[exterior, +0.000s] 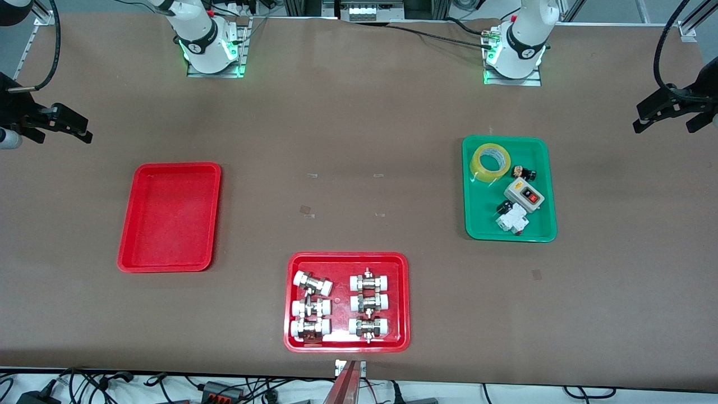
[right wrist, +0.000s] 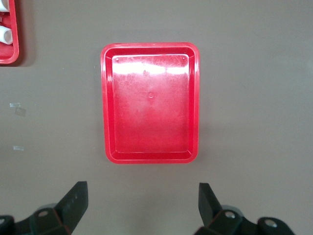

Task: Left arm passes tape to right arm into tray

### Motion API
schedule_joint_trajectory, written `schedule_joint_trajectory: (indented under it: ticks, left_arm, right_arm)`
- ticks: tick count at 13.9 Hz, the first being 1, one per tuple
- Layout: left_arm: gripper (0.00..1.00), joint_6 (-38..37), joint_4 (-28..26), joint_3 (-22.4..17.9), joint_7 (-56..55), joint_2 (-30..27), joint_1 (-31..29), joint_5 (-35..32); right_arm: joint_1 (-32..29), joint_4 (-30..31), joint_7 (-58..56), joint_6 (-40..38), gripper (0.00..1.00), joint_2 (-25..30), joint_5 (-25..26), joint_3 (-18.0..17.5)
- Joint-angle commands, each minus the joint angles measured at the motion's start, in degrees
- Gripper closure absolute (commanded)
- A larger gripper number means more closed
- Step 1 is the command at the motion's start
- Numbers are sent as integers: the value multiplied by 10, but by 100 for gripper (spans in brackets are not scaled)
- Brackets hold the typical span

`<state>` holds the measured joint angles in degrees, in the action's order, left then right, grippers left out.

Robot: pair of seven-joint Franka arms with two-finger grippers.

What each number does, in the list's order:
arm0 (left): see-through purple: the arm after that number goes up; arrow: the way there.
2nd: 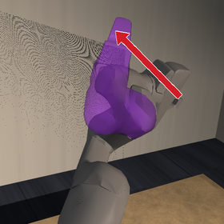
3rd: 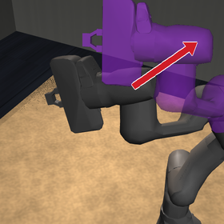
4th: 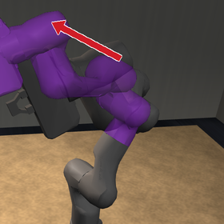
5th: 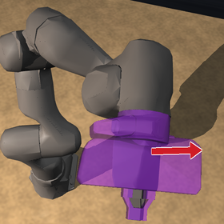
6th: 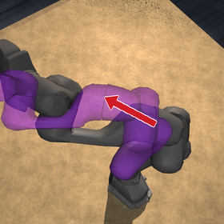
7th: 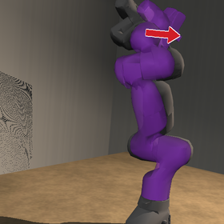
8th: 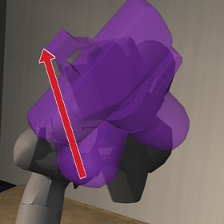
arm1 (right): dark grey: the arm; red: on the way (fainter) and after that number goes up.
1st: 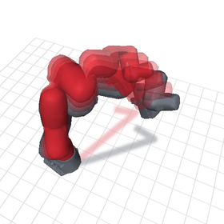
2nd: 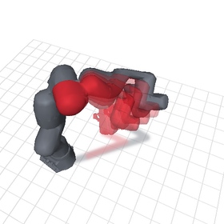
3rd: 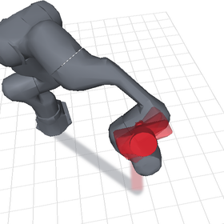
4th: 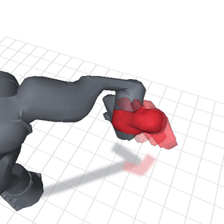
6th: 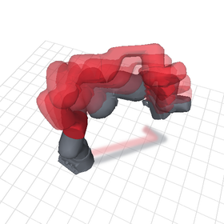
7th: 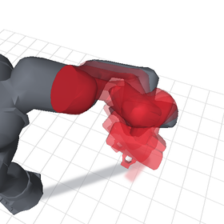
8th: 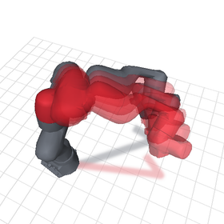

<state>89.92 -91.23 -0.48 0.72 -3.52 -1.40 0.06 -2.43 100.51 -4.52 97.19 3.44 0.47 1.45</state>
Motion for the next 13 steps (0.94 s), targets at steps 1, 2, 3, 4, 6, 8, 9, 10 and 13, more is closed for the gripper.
schedule_joint_trajectory:
  ticks: [1, 2, 3, 4, 6, 8, 9, 10, 13]
  left_arm:
    - [0, -1, -11, 0, 1, -13, -1, 14]
    - [0, -1, -11, 0, 1, -13, -1, 14]
    - [0, -1, -11, 0, 1, -14, -1, 14]
    - [0, -1, -11, 0, 1, -13, -1, 14]
    - [0, -1, -11, 0, 1, -14, -1, 14]
    - [0, -1, -11, 0, 1, -13, -1, 14]
    - [0, -1, -11, 0, 2, -13, -1, 14]
    - [0, -1, -11, 0, 2, -13, -1, 14]
    - [0, -2, -10, 0, -1, -8, 0, 14]
  right_arm:
    - [2, 4, 2, -6, 0, 10, 4, 0]
    - [2, 3, 2, -6, 0, 10, 4, 0]
    - [2, 3, 2, -6, 0, 10, 4, 0]
    - [2, 3, 1, -5, 0, 10, 4, 0]
    - [2, 3, 2, -2, 0, 10, 4, 0]
    - [1, 2, 2, -4, 0, 10, 4, 0]
    - [1, 0, 0, -7, 0, 9, 5, 0]
    - [1, -1, 0, -8, 0, 9, 5, 0]
    - [1, -9, -8, -9, 0, 3, 5, 0]
